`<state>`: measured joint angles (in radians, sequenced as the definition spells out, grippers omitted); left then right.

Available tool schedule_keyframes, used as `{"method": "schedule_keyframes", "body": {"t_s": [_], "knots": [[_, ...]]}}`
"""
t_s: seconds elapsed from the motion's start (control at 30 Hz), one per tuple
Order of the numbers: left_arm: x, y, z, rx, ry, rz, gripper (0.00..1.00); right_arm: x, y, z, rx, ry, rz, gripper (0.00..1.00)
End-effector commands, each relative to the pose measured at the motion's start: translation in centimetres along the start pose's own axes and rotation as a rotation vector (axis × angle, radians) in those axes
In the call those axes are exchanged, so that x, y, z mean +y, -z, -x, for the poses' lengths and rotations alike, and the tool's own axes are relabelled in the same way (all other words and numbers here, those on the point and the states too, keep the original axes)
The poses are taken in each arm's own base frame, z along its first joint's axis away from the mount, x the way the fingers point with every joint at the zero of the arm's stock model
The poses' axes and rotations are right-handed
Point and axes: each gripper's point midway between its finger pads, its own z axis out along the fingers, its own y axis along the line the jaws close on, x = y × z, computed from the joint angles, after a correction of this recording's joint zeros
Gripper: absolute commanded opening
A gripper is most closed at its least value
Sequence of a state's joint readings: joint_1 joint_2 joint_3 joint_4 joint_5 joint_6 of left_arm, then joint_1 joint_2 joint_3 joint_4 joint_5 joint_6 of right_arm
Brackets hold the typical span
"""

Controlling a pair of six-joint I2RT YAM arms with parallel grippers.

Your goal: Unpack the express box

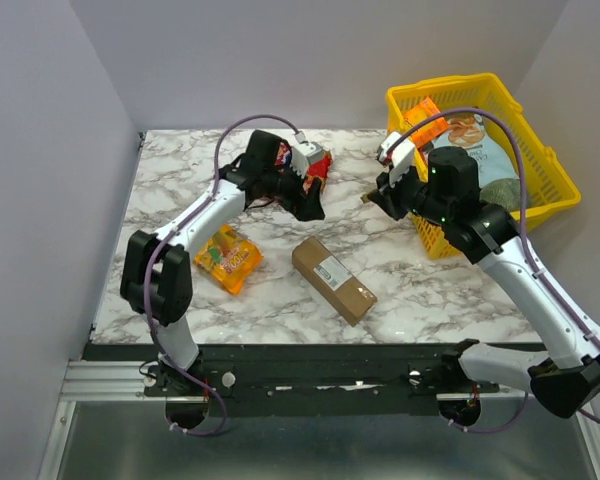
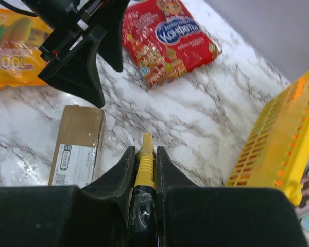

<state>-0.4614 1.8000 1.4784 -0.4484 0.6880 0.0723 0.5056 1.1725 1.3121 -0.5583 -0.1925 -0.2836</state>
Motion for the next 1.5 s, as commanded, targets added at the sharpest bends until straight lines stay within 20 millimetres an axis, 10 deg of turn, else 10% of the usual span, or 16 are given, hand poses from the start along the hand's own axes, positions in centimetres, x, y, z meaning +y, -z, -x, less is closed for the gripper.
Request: {"method": "schedule_keyframes", "body": {"t_s": [0.0,0.23,0.53,0.93,1.47], "knots": [[-0.3,3.4,-0.1,-0.007,-0.013,0.085,0.88,-0.4,0.2,5.4,-0.240,0.052,-0.079,0.00],[0.5,2.6,-5.8,-0.066,0.235,0.059,0.87,1.6,-4.7,3.2,-0.030,-0.069,0.079,0.00],[1.4,-0.3,-4.8,-0.097,0.332,-0.039,0.87,-0.1,-7.3,-3.4,0.134,-0.345,-0.186,0.00],[1.2,-2.2,-9.0,-0.009,0.456,-0.106,0.85,5.3,-9.6,-1.8,0.032,-0.392,0.049,0.00],[1.1,-5.0,-14.6,0.130,0.645,-0.089,0.79,7.1,-12.3,-4.1,-0.015,-0.208,-0.181,0.00]]}}
